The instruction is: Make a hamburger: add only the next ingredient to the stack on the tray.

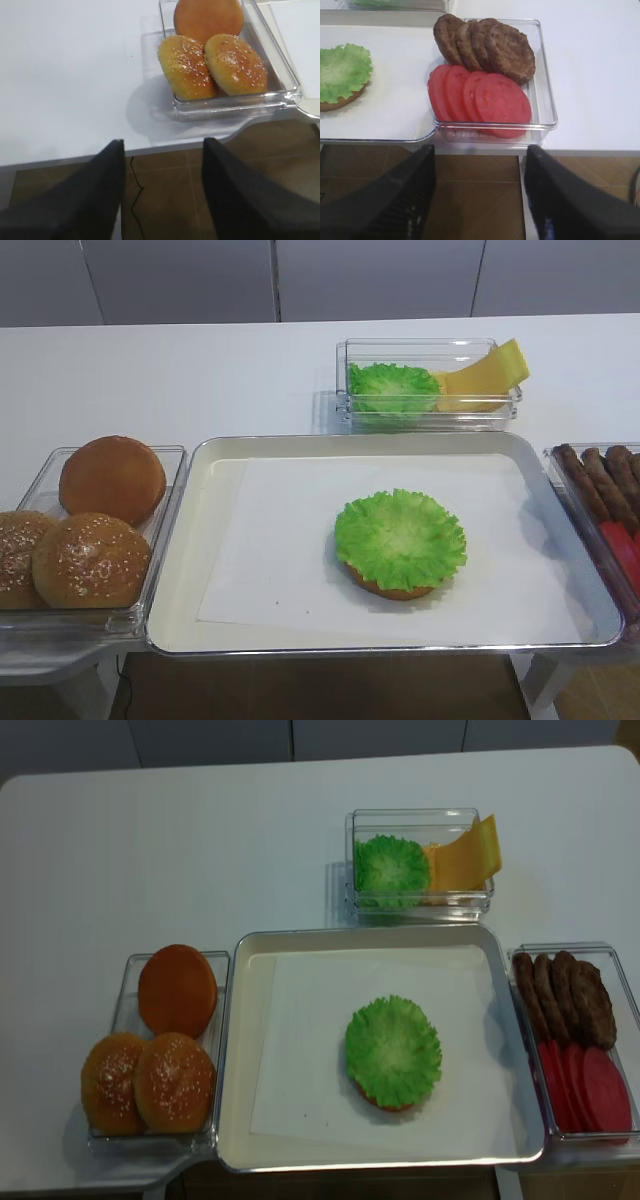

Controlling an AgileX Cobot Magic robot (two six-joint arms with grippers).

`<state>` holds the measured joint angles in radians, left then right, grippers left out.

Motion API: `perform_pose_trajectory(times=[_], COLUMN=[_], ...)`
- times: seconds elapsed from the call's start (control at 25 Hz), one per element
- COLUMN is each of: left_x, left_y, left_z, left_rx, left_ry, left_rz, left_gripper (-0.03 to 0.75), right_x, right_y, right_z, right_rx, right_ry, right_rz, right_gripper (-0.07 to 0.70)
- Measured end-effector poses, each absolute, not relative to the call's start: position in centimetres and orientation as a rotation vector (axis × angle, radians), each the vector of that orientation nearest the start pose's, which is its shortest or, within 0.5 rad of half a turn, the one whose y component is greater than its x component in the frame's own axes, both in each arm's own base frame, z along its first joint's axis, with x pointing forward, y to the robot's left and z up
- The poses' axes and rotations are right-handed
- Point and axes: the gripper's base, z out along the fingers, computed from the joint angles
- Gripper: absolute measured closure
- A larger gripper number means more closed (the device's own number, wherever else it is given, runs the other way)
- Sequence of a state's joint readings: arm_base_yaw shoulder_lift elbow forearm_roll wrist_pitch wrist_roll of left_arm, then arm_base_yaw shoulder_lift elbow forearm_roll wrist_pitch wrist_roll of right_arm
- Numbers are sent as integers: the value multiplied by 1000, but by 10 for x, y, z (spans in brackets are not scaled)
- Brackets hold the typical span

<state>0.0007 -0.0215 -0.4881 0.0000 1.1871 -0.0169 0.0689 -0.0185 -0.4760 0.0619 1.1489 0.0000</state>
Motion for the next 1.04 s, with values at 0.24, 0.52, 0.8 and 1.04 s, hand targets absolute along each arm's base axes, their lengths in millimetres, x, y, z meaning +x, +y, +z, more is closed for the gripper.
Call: perform_pose_trajectory(times=[0.24,0.52,0.8,1.04], left_x=[-13,-13,-13,-13], left_y=[0,0,0,0], left_z=[264,264,264,264], left_rx=[-19,-19,-19,-19], left_ry=[2161,2161,2161,2161], left_rz=[-9,-9,-9,-9], left_gripper=[344,344,344,344], right_x=[-9,-9,-9,-9], right_y=[5,5,5,5], right_z=[264,264,264,264], right_rx=[-77,-77,-77,-77], right_ry=[2137,2137,2137,2137], right_rz=[114,114,114,114], right_gripper=[204,205,205,204])
